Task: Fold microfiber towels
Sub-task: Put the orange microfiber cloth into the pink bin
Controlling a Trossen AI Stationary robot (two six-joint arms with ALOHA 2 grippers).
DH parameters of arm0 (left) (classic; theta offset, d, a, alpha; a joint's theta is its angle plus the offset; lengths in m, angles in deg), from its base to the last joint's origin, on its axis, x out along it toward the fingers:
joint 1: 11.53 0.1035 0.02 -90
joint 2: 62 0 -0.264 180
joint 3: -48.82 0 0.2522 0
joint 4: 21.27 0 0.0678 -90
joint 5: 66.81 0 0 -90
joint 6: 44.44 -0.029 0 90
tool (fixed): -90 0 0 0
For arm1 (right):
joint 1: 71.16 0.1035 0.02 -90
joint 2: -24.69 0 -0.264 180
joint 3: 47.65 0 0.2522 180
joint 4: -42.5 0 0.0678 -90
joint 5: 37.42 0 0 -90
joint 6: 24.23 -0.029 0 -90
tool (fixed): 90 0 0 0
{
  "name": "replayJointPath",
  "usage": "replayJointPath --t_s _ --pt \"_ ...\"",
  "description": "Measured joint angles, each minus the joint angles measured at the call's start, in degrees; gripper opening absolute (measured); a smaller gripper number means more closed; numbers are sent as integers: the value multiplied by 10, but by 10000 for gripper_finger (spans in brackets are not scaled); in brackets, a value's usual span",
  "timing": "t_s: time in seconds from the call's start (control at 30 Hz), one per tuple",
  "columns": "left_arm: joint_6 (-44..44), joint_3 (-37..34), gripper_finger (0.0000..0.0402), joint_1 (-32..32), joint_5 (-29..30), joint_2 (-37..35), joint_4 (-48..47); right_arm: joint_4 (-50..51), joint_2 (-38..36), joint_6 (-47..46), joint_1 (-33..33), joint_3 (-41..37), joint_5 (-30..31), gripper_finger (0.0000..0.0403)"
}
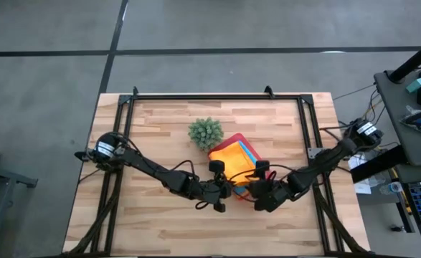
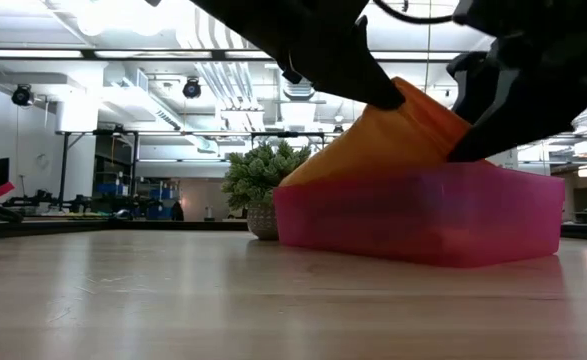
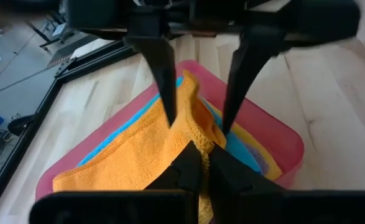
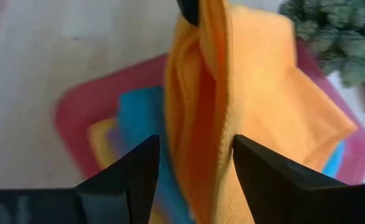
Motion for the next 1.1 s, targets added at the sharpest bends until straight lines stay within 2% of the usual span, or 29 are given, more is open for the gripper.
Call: replayJointPath --t_s 0.07,0.27,0.43,0.6,0.87,1.1 --pt "0 0 1 0 0 0 0 -1 11 1 0 1 22 194" --pt "1 0 1 0 0 0 1 2 31 6 -11 3 24 194" --pt "1 0 1 0 -1 -1 1 30 20 15 -12 3 29 184" --pt "1 0 1 6 -2 -1 2 81 7 16 -14 12 31 146" --pt "0 0 1 9 -2 -1 7 142 5 22 -16 23 23 60" --pt "-31 0 1 31 -1 -1 10 176 4 97 -28 35 46 12"
